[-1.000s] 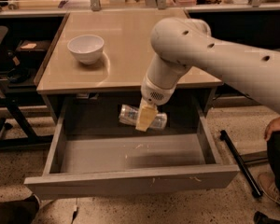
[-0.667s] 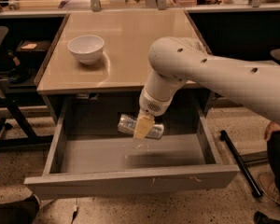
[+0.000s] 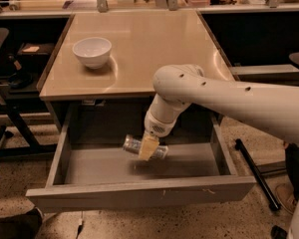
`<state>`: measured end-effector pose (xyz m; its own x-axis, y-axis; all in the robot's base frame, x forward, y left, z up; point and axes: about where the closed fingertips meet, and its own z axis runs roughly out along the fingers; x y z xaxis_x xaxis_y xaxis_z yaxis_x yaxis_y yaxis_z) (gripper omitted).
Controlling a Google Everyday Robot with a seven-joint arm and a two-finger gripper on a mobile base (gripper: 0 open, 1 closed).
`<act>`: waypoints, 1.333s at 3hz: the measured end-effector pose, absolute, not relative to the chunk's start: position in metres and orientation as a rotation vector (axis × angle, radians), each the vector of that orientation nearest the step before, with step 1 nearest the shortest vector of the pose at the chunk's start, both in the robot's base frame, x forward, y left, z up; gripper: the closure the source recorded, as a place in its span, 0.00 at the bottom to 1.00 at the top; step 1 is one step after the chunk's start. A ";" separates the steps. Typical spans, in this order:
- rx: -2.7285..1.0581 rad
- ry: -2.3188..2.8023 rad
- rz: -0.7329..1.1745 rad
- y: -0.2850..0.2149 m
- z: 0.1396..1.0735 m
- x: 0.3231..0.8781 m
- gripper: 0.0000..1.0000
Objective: Place redbull can into top drawer
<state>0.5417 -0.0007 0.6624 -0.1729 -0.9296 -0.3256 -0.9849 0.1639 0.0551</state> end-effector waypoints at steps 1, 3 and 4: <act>-1.865 2.229 0.366 0.003 0.640 0.546 1.00; -1.866 2.242 0.352 0.003 0.622 0.548 0.82; -1.866 2.242 0.352 0.003 0.622 0.548 0.59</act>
Offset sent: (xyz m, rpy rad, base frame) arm 0.0115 0.0030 -0.0587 -0.0366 -0.0018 -0.0172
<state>0.5485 0.0031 0.6220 -0.1808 -0.9351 -0.3048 -0.9835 0.1729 0.0527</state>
